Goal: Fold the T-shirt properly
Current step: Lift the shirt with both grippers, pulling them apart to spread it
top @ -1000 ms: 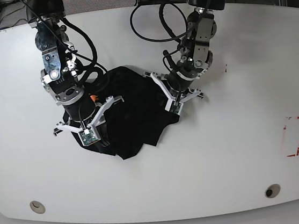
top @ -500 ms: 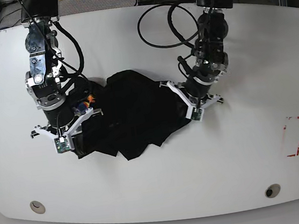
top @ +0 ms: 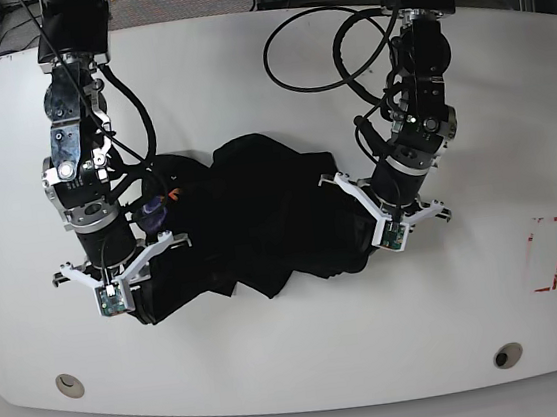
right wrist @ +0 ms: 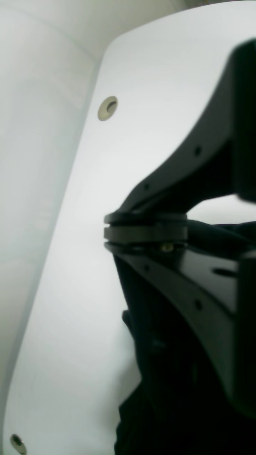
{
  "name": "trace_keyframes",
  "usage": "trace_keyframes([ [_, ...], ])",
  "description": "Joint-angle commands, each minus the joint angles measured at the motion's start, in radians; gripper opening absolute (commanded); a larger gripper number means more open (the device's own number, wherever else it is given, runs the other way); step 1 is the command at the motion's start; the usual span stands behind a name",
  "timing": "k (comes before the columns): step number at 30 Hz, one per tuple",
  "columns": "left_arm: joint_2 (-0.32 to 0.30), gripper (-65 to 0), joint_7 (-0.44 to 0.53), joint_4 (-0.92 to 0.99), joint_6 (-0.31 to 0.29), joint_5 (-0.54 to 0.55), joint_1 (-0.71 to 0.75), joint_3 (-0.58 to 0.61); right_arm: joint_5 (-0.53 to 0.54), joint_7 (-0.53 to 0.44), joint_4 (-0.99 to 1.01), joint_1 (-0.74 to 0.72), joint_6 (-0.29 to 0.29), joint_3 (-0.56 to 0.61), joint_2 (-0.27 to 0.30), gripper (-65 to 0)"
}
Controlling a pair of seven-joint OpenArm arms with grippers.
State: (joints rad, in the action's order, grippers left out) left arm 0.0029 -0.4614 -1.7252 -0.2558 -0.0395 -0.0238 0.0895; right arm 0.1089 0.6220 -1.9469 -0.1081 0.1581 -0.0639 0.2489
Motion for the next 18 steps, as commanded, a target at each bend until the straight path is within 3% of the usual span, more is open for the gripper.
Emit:
trace_keyframes([
  [1,0.001,-60.8,0.000,-0.060,0.006,0.006,-0.037,-0.004,-0.001,-0.034,0.008,-0.057,-0.005,-0.003,0.010,-65.0],
  [18,-0.005,-60.7,-0.176,-0.170,0.006,0.008,-0.318,-0.215,-0.001,-0.035,0.151,-0.347,-0.004,0.055,0.010,-65.0],
])
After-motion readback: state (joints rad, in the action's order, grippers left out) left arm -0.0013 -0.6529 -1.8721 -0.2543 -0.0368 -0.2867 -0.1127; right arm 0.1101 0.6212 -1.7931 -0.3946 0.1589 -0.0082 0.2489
